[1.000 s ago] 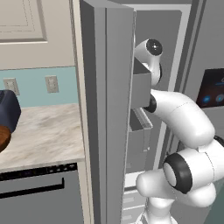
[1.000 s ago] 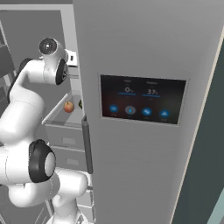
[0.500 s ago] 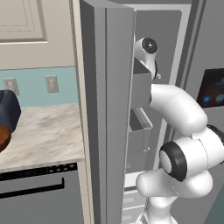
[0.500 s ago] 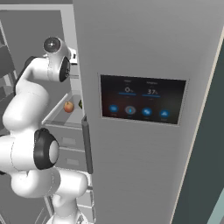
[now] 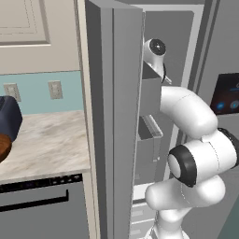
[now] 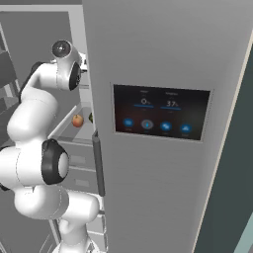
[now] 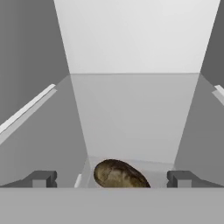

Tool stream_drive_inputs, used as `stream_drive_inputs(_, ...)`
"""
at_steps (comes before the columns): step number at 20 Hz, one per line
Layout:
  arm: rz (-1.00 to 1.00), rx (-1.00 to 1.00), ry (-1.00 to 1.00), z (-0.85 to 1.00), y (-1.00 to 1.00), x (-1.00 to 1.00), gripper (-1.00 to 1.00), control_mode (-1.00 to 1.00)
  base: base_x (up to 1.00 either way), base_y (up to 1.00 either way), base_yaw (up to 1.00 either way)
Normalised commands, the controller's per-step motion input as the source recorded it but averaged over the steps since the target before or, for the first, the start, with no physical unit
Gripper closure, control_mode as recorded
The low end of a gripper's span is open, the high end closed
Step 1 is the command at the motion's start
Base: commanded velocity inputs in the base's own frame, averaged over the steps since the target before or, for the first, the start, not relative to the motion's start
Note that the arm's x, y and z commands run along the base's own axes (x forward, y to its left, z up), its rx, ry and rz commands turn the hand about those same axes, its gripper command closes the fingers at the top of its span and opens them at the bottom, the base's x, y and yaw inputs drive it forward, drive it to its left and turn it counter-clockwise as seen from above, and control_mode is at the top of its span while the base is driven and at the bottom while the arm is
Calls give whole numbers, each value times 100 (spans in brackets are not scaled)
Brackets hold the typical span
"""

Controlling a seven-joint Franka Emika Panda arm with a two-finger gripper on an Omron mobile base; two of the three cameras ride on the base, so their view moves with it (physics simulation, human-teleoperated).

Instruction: Take the mushroom, peach, and broccoli from the freezer and place them in the bowl on the counter.

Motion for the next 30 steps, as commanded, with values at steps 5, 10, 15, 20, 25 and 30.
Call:
stream_drive_inputs(5, 0, 0, 0, -20, 4, 10, 100, -100, 0, 0, 0)
stream_drive_inputs(10, 0, 0, 0, -25, 0, 3, 100, -100, 0, 0, 0)
stream_drive_inputs(15, 0, 0, 0, -20, 0, 0, 100, -100, 0, 0, 0)
stream_drive_inputs(20, 0, 0, 0, -3, 0, -13, 100, -100, 0, 0, 0)
stream_drive_inputs(25, 0, 0, 0, 0, 0, -55, 100, -100, 0, 0, 0)
stream_drive_inputs(30, -2, 0, 0, 0, 0, -70, 100, -100, 0, 0, 0)
